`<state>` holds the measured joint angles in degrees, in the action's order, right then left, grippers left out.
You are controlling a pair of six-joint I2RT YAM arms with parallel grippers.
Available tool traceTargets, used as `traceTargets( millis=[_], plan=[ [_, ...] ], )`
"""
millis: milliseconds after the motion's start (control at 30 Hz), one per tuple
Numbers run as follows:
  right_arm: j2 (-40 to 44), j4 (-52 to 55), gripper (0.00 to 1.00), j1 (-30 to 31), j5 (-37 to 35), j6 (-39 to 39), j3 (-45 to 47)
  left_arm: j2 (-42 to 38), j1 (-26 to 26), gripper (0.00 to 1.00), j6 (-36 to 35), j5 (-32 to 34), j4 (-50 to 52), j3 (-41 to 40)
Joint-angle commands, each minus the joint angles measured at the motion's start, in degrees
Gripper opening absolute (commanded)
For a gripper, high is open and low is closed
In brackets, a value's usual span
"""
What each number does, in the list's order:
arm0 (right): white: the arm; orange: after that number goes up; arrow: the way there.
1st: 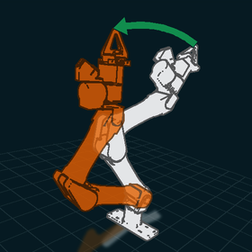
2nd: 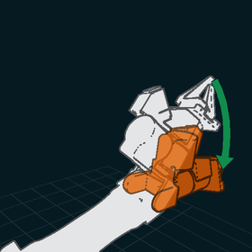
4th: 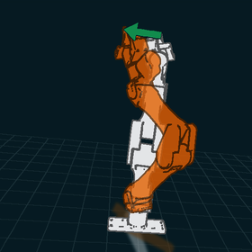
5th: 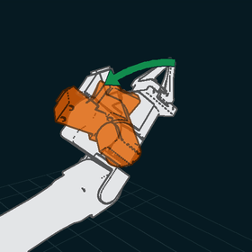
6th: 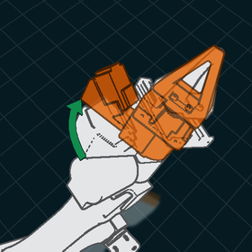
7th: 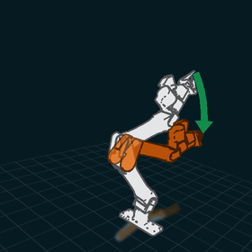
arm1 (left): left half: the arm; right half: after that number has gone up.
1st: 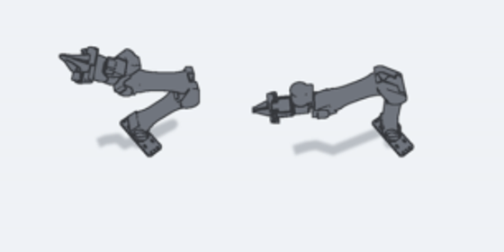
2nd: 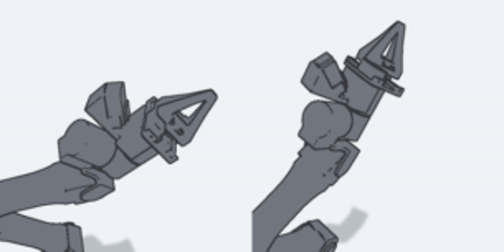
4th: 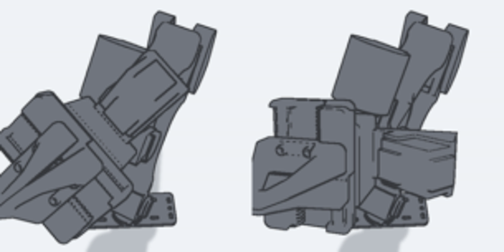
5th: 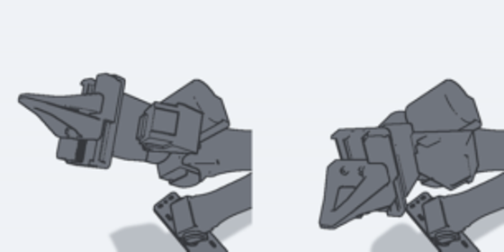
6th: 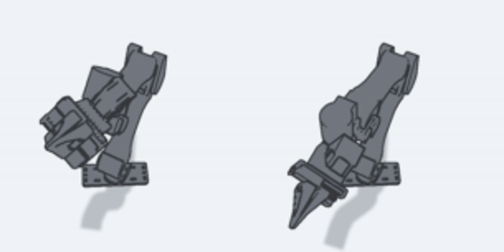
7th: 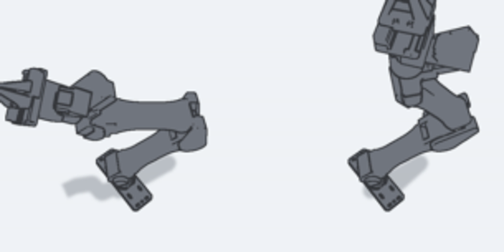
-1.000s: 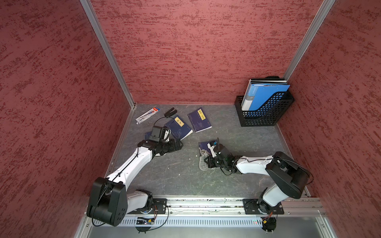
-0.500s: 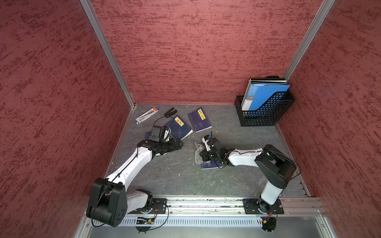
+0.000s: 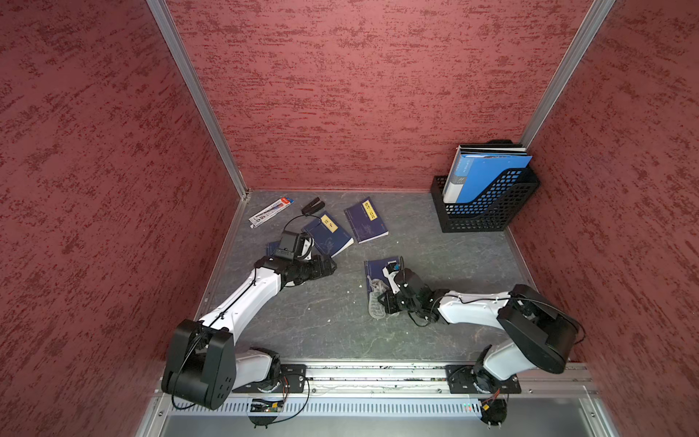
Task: Wipe the cover of the book
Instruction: Wipe the dirt from the cover of the book.
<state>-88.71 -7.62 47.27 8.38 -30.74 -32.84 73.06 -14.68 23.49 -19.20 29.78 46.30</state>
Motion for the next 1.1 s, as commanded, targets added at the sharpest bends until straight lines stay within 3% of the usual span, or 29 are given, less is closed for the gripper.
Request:
traceTargets(
  millis=[0,433,600,833,1067],
  plan=[
    [-4.1,12.1,0.08,1.8,2.1,-0.1,1.6,0.0,0.1,1.0,-1.0,0.0,-0.6,1.1],
    [-3.3,13.6,0.09,2.7,4.3,1.2,2.1,-0.1,0.0,1.0,-0.7,0.8,0.2,1.4],
    [-6.0,14.1,0.1,2.1,-0.7,0.1,0.7,-0.3,0.1,1.0,-0.8,1.2,0.6,1.3],
    [-12.4,11.7,0.1,-5.8,-4.9,1.2,-7.0,-1.1,0.0,1.0,-0.6,1.5,1.0,1.1],
    [-21.0,13.5,0.09,-10.1,-4.9,8.7,-21.0,-2.7,0.0,1.0,-0.4,1.8,1.5,0.8]
  ],
)
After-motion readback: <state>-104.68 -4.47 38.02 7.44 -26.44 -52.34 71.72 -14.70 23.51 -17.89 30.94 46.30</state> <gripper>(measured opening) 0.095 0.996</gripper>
